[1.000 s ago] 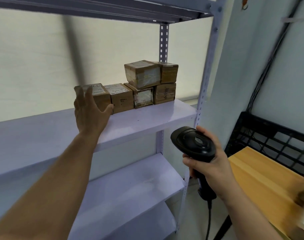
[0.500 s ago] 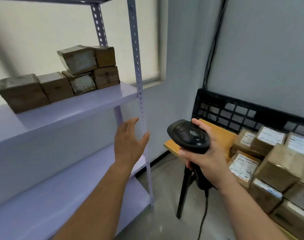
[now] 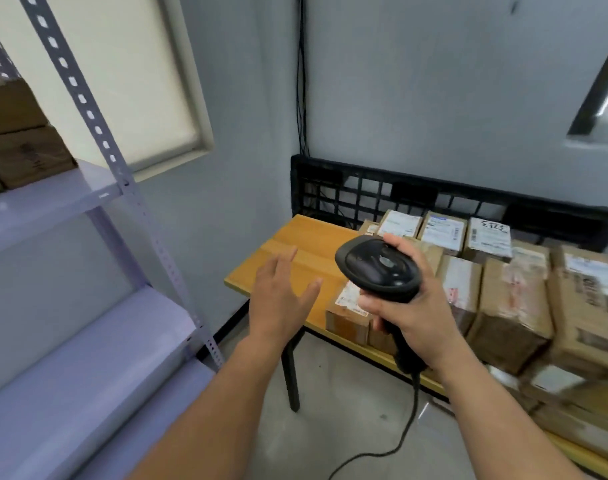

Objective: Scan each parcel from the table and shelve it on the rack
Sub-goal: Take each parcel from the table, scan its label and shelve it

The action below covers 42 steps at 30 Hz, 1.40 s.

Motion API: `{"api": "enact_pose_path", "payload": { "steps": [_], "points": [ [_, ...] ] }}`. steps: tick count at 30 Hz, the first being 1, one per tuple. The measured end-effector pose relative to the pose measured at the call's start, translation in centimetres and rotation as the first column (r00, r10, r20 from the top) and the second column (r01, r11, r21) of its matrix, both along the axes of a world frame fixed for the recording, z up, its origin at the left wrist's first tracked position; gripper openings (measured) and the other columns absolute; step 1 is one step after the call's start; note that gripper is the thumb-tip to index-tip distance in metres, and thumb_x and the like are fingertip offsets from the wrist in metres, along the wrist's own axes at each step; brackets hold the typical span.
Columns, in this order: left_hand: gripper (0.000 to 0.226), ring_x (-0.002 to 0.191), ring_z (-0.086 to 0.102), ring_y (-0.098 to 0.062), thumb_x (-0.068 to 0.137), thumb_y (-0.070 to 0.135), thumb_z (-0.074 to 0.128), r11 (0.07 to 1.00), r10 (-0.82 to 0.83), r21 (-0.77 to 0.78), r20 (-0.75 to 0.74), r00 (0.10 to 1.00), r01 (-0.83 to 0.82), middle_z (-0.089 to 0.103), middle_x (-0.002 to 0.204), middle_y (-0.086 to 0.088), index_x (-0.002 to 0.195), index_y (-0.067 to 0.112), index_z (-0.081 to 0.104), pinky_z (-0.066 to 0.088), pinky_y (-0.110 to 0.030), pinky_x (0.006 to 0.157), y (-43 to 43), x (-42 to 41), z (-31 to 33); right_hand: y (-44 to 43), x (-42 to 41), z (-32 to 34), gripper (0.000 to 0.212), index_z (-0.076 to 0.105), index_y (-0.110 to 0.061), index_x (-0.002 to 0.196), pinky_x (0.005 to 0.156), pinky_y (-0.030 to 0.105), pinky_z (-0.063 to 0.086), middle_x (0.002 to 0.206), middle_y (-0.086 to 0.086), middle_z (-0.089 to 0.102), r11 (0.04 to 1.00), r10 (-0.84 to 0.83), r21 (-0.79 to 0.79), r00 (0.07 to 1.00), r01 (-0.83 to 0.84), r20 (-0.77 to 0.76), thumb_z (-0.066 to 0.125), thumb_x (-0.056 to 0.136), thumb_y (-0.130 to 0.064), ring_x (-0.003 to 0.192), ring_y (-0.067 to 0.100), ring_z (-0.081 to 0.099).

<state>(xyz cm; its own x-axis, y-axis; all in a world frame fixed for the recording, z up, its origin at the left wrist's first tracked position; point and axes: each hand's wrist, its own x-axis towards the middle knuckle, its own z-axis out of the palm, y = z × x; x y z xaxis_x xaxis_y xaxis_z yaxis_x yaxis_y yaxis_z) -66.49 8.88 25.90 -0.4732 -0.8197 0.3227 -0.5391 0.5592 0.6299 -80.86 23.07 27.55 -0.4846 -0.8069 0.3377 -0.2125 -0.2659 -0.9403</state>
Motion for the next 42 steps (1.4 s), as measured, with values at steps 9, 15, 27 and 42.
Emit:
{"api": "enact_pose_path", "payload": {
  "steps": [9,15,27,42],
  "points": [
    [0.068,0.135,0.030,-0.013,0.092,0.048,0.057,0.974,-0.227,0.050,0.108,0.968,0.222,0.035,0.148,0.005,0.149,0.027,0.027,0.032,-0.031,0.106,1.0,-9.4,-0.2,2.8,-5.1,-0.8,0.079,0.053,-0.046,0.125,0.049,0.032,0.056,0.126,0.007,0.057,0.984,-0.176,0.023,0.983,0.175,0.048,0.085,0.068,-0.001,0.065,0.016,0.066],
    [0.071,0.142,0.024,-0.021,0.091,0.061,0.049,0.947,-0.319,0.069,0.276,0.906,0.313,0.027,0.155,-0.001,0.151,0.032,0.026,0.027,-0.042,0.115,0.8,-16.0,-1.5,4.4,-9.1,-1.0,0.083,0.050,-0.042,0.130,0.050,0.037,0.056,0.123,0.015,0.058,0.942,-0.332,0.062,0.943,0.329,0.030,0.086,0.067,0.000,0.056,0.023,0.066],
    [0.103,0.141,0.020,-0.038,0.071,0.092,0.032,0.955,-0.290,0.137,0.632,0.719,0.264,0.021,0.153,-0.019,0.153,0.032,0.012,0.021,-0.051,0.113,1.1,-21.0,-2.4,5.8,-11.0,-1.0,0.083,0.047,-0.035,0.135,0.051,0.031,0.057,0.127,-0.001,0.054,0.898,-0.434,0.101,0.901,0.429,0.029,0.082,0.070,0.003,0.062,0.017,0.068],
    [0.089,0.097,0.064,-0.029,0.072,0.012,0.077,0.618,-0.249,0.783,0.122,0.961,0.060,0.055,0.111,-0.005,0.144,0.031,0.028,0.058,-0.041,0.078,-2.8,-12.3,-0.9,5.2,-8.1,-1.8,0.082,0.050,-0.044,0.130,0.050,0.035,0.057,0.127,0.010,0.054,0.955,-0.290,0.066,0.957,0.288,0.014,0.089,0.064,-0.016,0.070,0.023,0.066]
  ]
}}
